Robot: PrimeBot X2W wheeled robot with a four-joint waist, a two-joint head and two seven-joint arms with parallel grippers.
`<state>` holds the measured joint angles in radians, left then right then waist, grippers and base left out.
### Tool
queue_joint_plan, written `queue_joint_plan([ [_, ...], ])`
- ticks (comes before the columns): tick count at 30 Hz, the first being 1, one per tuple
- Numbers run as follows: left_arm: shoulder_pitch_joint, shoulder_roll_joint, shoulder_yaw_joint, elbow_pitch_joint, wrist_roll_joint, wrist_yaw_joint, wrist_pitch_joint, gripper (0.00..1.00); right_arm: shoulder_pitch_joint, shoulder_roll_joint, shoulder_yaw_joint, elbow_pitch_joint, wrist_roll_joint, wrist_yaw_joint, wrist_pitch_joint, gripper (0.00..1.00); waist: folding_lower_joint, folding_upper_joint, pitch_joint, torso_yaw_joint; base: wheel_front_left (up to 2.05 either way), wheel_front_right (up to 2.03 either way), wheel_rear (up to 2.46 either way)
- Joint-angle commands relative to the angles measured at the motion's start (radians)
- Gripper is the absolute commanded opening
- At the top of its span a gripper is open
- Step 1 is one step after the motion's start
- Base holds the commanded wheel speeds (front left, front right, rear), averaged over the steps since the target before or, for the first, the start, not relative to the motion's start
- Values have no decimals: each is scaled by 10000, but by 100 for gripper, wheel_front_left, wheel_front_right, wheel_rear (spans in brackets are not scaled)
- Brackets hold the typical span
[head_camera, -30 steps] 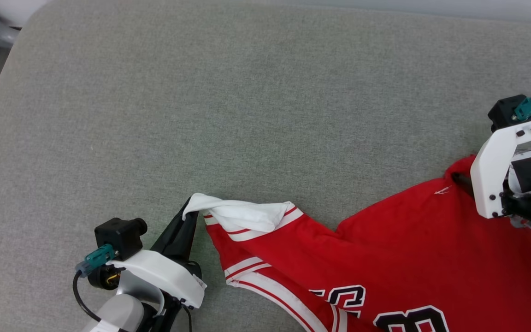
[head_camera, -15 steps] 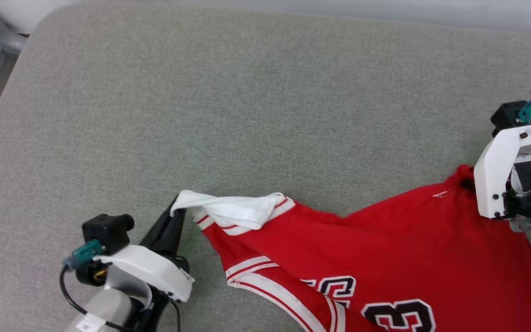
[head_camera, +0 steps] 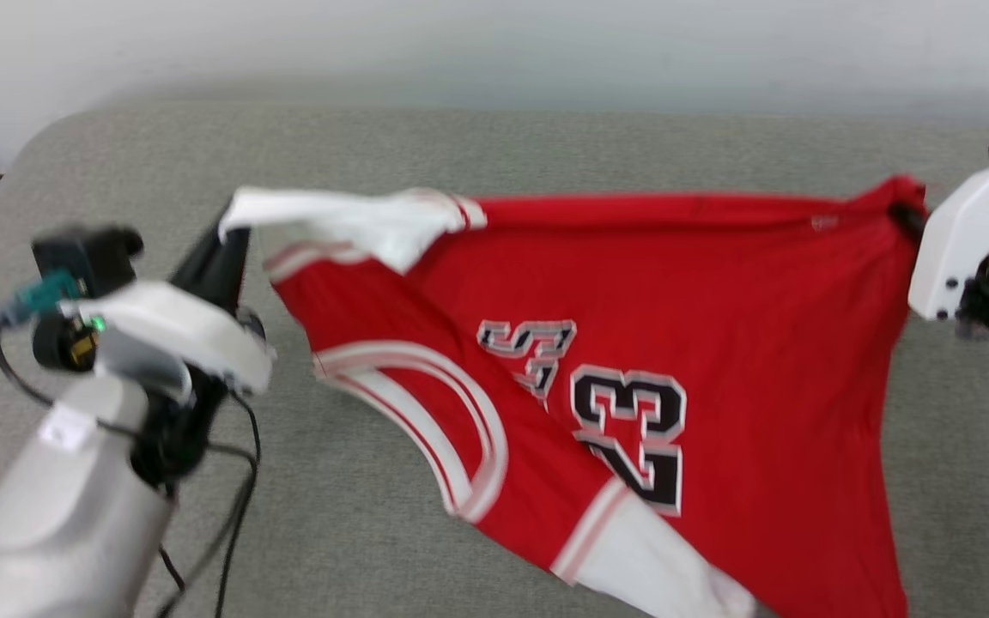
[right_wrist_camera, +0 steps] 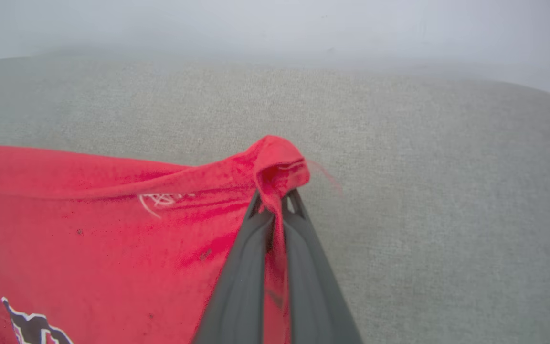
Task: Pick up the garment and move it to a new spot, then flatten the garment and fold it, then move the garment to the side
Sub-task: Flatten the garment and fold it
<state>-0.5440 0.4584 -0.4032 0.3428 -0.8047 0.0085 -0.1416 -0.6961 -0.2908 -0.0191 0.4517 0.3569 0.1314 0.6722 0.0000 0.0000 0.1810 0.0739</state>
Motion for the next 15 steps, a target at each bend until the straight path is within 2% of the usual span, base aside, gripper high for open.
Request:
queue_joint_plan([
  [1,-218,46,68,23,14,-9,35,0,-215,31,-53,6,-153,-14,-134,0,0,0,-99,-173,0,0,0],
  [6,-2760,112,117,1289,406,-309,160,0,-1640,449,-495,328,-1227,-16,-1258,0,0,0,118,-475,0,0,0],
  [7,-2760,112,117,1289,406,-309,160,0,-1640,449,-495,328,-1227,-16,-1258,0,0,0,118,-475,0,0,0],
  [8,-3615,86,83,1712,574,-373,189,0,-2207,444,-600,427,-1722,-16,-1686,0,0,0,250,-548,0,0,0],
  [15,-6184,72,152,2901,992,-433,51,0,-4106,798,-1090,709,-2900,-17,-2762,0,0,0,982,-690,0,0,0],
])
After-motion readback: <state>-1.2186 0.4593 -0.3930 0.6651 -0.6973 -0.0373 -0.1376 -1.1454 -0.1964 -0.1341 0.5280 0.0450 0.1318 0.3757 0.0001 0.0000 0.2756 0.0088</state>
